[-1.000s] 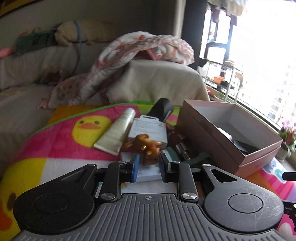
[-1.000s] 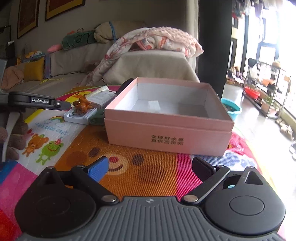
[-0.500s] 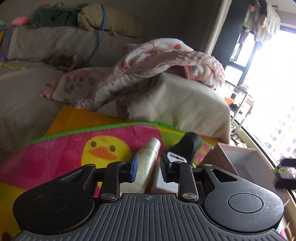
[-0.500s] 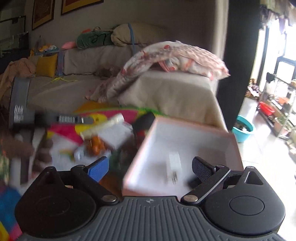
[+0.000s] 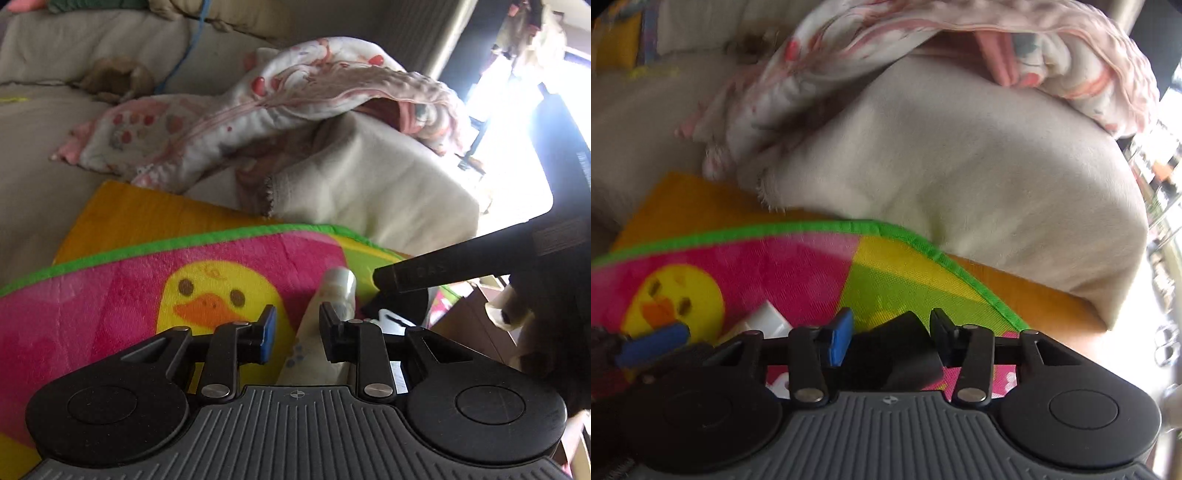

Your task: Organize rigid objects

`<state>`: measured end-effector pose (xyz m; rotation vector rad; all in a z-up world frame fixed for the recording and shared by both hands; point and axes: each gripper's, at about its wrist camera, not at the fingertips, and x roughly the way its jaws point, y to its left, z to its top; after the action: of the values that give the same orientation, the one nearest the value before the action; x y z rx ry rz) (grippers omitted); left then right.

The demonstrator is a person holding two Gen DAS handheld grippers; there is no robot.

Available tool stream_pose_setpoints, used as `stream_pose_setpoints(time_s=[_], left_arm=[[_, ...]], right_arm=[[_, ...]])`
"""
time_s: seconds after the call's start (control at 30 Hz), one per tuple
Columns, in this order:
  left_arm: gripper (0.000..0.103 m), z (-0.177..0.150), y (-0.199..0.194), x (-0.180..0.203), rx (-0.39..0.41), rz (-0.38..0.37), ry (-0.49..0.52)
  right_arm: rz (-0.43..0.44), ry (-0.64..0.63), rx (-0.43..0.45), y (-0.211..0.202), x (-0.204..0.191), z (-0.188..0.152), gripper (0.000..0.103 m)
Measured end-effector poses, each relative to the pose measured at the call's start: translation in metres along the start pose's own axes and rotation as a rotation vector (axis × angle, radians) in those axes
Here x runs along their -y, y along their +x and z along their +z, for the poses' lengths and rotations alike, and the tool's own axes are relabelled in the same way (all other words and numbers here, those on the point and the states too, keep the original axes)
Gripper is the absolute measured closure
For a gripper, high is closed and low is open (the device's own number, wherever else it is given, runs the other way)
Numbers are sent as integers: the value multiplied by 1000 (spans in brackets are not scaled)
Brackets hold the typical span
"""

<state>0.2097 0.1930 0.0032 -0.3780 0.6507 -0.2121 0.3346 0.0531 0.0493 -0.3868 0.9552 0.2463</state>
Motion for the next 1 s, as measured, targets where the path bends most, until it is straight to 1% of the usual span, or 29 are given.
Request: stream_pose_setpoints(time_s=[0.07,0.17,0.2,0.23,0.3,0.33,0.37,0.4,0.47,0.5,0.53,0.57,0.63,0.67,0.7,0.77,0.83,0.9,1.0], left_arm=[[75,-4,-7,-3,-11,-18,18],[75,-11,-16,-7,-18,-21,29],[75,-12,-16,-8,-18,-20,25],[75,-11,-16,-8,-16,-19,19],[76,-9,-14,-7,-9,-12,17],[76,-7,-13,-7,-4,-8,21],[76,-5,-12,-7,2,-6,24],[76,-3,-10,-8,4,-8,24],[76,1,-1,-9,-20,-22,21],[76,4,3,-10,-29,-39,19],[76,5,5,-10,-42,-59,15],[77,6,6,-11,-57,-83,14],[77,3,3,-11,-86,-139,28],[77,0,-1,-9,-100,-151,47],[77,-5,-6,-8,-108,-163,69],[77,-16,-20,-6,-130,-188,91],[77,-31,-36,-4,-144,-202,90],[80,-49,-55,0,-144,-204,87],[80,-73,-81,9,-144,-202,57]], right_arm=[[56,-14,-6,-12,-4,-4,58],[181,0,-41,-25,-5,-7,60],[186,3,-43,-25,-6,-6,60],[164,2,-47,-21,-8,-5,60],[72,-5,-39,-10,-11,-3,59],[13,-7,-15,-6,-13,-2,59],[-13,2,8,-5,-12,-2,59],[-4,10,12,-4,-9,-2,59],[18,7,-15,-1,-4,-3,59],[8,-2,-31,1,-4,-4,59],[12,-5,-55,4,-4,-5,61],[36,16,-80,7,-2,-7,65],[67,29,-90,3,-5,-12,67],[90,33,-101,-2,-7,-15,66],[100,36,-102,-9,-10,-21,67],[147,10,-110,-25,-19,-35,69],[201,-9,-122,-39,-28,-55,69],[244,-28,-124,-54,-37,-78,69],[280,-57,-84,-84,-47,-119,69]])
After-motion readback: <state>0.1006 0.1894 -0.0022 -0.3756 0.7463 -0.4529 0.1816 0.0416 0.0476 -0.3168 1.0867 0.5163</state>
